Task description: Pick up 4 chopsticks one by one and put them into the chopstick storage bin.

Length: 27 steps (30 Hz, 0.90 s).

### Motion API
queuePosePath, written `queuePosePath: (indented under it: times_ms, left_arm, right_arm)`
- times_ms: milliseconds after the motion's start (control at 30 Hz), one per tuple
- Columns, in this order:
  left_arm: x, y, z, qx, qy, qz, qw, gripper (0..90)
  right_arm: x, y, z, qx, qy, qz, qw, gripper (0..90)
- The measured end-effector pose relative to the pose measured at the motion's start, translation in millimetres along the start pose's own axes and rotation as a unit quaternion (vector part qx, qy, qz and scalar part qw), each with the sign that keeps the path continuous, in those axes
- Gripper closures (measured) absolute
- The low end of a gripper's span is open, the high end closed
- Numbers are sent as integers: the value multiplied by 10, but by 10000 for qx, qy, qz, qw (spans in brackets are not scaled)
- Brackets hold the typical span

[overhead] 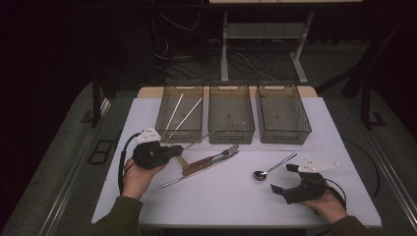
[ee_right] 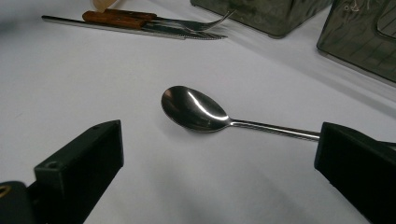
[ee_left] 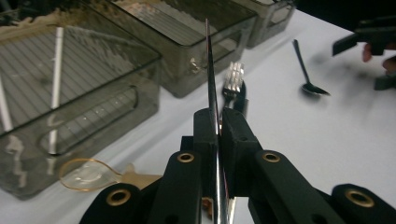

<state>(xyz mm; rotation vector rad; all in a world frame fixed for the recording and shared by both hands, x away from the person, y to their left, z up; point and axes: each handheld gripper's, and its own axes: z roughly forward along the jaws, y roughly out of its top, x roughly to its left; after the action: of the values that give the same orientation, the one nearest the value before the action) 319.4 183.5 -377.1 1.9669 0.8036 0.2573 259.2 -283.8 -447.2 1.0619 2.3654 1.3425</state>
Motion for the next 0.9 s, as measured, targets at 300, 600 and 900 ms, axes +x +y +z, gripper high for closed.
queuePosePath:
  times_ms: [300, 600, 900]
  left_arm:
    - [100, 97, 55, -84, 238, -69, 9997, 847]
    - [250, 195, 94, -163, 642, -167, 9977, 848]
    - [447, 298, 140, -277, 1001, -303, 9941, 847]
  right_arm:
    - [-1, 0, 0, 2, 4, 2, 10000, 14]
    - [-5, -1, 0, 3, -2, 1, 10000, 14]
    - [-11, -2, -6, -22, -6, 12, 10000, 14]
